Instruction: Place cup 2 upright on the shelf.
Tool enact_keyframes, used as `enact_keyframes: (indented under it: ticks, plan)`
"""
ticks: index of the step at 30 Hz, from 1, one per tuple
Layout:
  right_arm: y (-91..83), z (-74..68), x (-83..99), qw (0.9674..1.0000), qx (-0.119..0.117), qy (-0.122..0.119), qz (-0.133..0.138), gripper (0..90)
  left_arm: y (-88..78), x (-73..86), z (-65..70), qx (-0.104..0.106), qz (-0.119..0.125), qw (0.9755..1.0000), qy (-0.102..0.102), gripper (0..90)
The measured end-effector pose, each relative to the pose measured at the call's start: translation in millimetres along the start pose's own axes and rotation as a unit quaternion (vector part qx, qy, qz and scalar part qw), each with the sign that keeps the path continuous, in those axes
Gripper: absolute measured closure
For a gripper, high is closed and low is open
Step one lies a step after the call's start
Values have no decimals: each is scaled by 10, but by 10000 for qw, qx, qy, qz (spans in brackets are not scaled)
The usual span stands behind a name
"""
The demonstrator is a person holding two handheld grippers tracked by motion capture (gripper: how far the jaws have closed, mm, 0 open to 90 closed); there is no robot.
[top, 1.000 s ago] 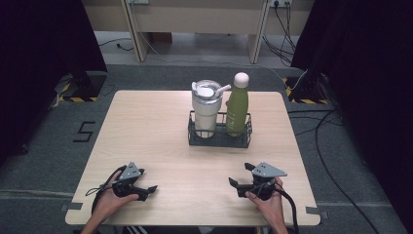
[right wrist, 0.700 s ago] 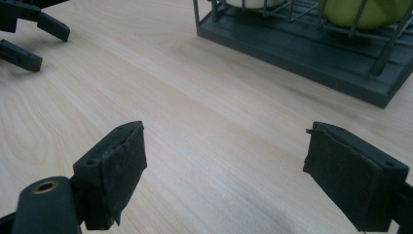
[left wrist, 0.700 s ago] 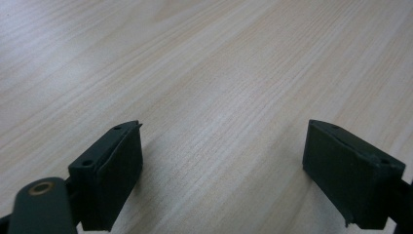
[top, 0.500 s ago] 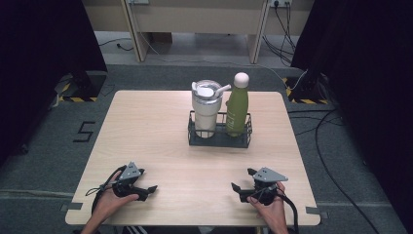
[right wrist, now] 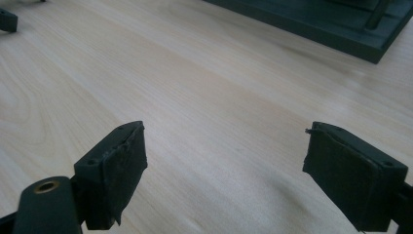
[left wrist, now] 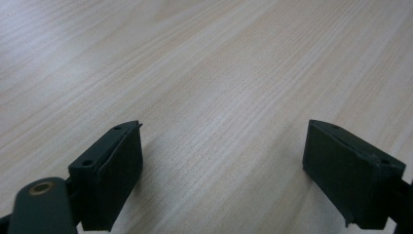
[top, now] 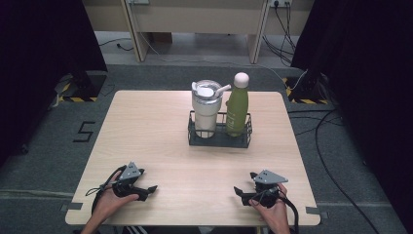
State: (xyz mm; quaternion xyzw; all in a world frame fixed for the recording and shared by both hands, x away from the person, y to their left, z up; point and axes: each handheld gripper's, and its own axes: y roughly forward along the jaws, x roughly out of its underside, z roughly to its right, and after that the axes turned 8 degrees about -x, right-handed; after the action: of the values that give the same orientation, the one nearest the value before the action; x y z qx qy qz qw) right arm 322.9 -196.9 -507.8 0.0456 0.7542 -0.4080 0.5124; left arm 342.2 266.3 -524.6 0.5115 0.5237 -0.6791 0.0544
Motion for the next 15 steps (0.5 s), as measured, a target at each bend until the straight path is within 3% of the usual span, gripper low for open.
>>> enact_keyframes:
  ticks: [15]
  plan:
    - [32, 4, 80, 9982, 54, 80, -588, 154, 0, 0, 0, 1, -1, 10000, 0, 141]
